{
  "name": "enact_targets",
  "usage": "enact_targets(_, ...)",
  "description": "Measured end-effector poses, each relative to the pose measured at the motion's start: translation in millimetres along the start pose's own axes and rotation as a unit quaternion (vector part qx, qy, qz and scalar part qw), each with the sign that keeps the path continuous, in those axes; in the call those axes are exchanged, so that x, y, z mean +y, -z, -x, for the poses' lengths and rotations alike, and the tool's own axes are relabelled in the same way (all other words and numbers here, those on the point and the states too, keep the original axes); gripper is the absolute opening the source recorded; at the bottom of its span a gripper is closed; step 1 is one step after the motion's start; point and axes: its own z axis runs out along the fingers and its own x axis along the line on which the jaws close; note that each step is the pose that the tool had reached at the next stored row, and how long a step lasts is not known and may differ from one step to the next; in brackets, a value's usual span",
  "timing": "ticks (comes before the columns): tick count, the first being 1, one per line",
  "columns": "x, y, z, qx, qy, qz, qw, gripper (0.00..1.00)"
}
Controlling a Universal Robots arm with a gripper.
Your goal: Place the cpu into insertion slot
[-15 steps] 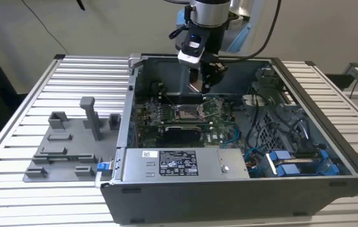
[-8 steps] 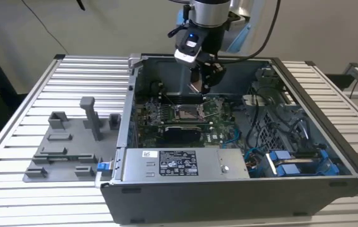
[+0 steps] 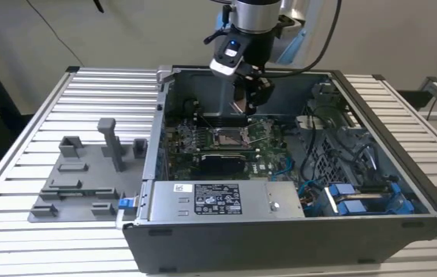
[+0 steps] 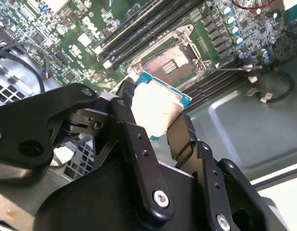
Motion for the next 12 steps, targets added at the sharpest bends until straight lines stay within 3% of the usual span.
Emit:
enact_targets(7,0.0,-0.1,0.0,-0.0037,-0.041,0.0019,0.99914,0.54)
enact_targets(12,0.0,-0.2,0.0,-0.0039,-0.044,0.0019,0.99904,0.54)
